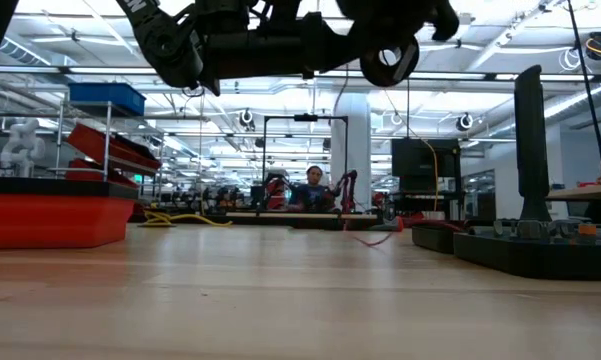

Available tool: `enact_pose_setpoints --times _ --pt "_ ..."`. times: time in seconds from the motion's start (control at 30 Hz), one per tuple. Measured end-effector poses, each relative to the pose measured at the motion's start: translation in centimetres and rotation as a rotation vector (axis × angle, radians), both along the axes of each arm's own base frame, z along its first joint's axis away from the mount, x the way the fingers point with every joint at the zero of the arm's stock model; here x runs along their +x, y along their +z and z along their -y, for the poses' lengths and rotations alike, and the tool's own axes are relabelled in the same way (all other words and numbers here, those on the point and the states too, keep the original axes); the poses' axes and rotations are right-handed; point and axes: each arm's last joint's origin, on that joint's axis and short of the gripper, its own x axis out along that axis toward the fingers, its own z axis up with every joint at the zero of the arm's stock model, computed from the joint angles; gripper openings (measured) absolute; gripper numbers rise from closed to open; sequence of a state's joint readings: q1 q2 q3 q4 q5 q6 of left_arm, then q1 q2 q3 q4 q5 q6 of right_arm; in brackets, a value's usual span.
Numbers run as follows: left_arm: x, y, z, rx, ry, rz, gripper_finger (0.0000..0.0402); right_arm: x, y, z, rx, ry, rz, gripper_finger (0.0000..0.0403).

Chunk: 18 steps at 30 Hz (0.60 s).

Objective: Coil cords
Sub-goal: Coil the red wire onto the spool

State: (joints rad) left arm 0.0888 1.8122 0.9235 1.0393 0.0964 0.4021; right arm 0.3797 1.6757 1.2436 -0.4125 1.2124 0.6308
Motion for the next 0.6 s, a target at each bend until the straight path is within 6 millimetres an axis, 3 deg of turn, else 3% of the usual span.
enact_pose_setpoints --times 0.27,0.6 --pt "0.0 0.1 0.0 0.000 0.000 0.001 0.0000 -2.2 3.7 -1.1 0.061 -0.016 -0.096 0.0000" --pt "0.1 -0.7 0.1 0.009 -0.008 -0.051 0.0000 -4.4 6.9 -0.8 0.194 -0.015 -0.266 0.0000"
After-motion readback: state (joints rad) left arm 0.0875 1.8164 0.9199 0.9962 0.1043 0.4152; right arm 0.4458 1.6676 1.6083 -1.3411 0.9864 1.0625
